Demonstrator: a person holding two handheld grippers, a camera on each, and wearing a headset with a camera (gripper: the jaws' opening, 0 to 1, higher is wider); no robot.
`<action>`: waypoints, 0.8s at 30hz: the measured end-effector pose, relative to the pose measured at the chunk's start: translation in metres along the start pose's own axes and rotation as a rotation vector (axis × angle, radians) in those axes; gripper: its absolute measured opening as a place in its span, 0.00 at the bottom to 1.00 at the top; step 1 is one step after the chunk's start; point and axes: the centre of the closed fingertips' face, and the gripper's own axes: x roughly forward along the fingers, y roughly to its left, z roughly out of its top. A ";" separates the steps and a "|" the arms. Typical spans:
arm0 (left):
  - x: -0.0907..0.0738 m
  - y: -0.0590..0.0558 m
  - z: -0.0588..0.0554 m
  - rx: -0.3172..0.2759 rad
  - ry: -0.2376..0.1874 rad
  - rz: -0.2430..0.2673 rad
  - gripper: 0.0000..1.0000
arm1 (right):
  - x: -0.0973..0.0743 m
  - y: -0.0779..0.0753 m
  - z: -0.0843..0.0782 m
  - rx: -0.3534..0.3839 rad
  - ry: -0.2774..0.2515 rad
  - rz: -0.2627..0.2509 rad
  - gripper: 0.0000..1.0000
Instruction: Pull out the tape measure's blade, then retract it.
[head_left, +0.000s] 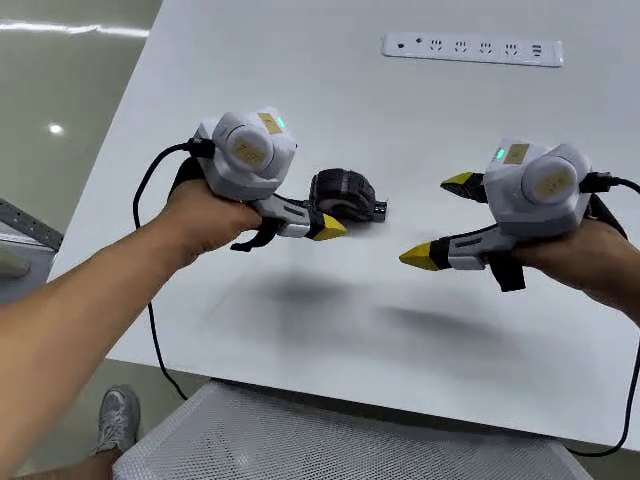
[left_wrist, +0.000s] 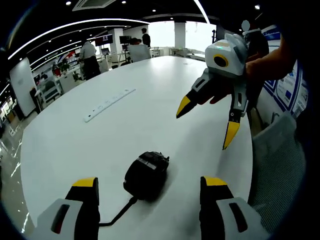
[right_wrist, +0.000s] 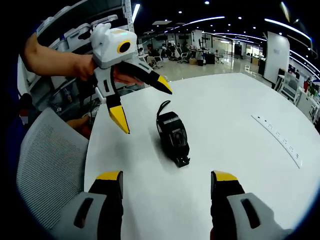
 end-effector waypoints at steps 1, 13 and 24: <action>0.001 0.000 0.000 0.006 0.002 -0.002 0.79 | 0.002 -0.001 -0.001 -0.004 0.000 0.002 0.68; 0.025 -0.001 0.003 0.082 0.030 -0.022 0.74 | 0.022 -0.012 -0.005 -0.092 0.019 0.028 0.62; 0.041 -0.002 0.007 0.168 0.044 -0.062 0.68 | 0.037 -0.017 -0.009 -0.164 0.034 0.046 0.53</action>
